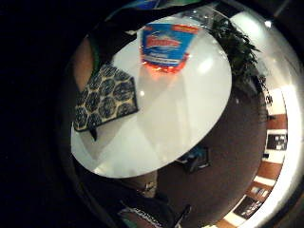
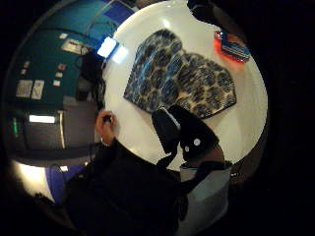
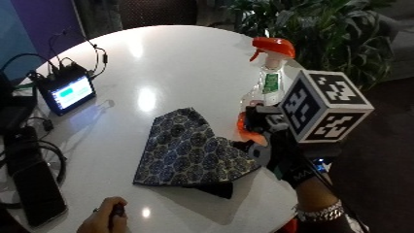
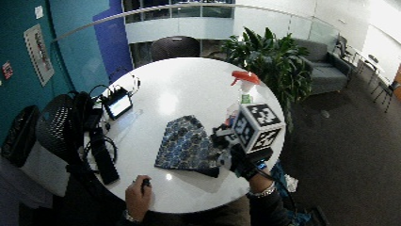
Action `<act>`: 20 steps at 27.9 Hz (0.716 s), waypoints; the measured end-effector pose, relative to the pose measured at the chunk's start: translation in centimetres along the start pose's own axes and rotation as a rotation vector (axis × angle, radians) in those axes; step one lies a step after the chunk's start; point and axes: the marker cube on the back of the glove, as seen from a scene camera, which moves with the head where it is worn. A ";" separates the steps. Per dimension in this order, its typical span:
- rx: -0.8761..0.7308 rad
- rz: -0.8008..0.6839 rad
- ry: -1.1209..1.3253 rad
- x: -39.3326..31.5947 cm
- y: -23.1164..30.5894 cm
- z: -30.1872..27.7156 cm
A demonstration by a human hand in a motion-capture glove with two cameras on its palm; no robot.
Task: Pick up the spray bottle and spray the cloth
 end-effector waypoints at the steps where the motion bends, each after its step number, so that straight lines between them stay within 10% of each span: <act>1: 0.029 0.030 -0.007 0.8 -0.4 -0.3; 20: 0.499 0.355 -0.358 7.9 -9.1 -1.2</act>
